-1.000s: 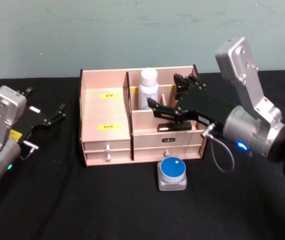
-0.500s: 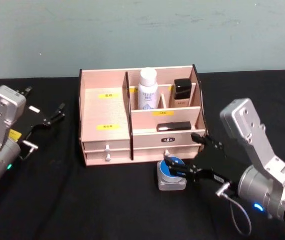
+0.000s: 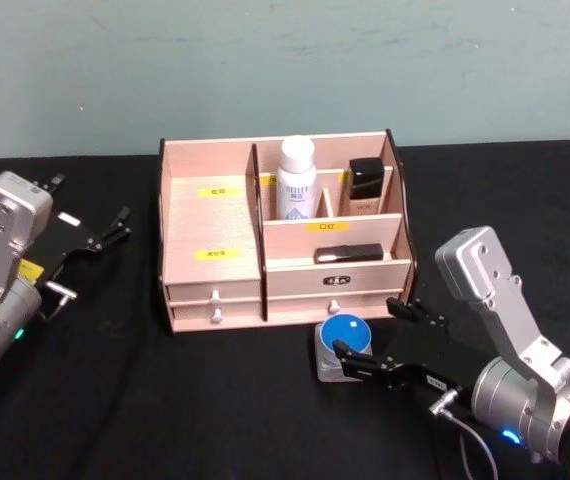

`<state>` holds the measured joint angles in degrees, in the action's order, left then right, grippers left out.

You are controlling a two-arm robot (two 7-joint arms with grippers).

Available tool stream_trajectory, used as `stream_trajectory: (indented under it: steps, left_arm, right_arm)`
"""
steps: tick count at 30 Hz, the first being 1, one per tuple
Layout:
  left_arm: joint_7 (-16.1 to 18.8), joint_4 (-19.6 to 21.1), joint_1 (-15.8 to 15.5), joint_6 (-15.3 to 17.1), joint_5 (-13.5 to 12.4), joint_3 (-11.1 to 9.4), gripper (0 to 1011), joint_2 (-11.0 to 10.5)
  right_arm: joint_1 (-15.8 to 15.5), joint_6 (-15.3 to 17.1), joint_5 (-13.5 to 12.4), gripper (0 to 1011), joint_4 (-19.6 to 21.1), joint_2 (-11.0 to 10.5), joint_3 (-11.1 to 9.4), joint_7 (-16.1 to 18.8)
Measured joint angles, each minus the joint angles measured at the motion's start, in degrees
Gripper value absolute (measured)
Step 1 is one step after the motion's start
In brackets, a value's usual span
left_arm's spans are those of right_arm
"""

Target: Pick up the facial cleanser and watermelon frost from the table and place them into the tiered storage box.

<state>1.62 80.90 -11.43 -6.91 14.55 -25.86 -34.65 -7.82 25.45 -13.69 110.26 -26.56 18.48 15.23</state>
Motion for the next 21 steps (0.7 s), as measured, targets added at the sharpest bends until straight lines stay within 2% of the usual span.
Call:
stream_trajectory:
  steps: [10,21]
  left_arm:
    - [0.0,0.0,0.0,0.0,0.0,0.0,1010,0.0]
    - [0.0,0.0,0.0,0.0,-0.01,0.0,1010,0.0]
  right_arm:
    - [0.93,0.25,0.32,1002,-2.48,1.4,0.1,1.63]
    - [2.4,-0.48,0.47,1002,-5.04,2.34,1.23,2.73]
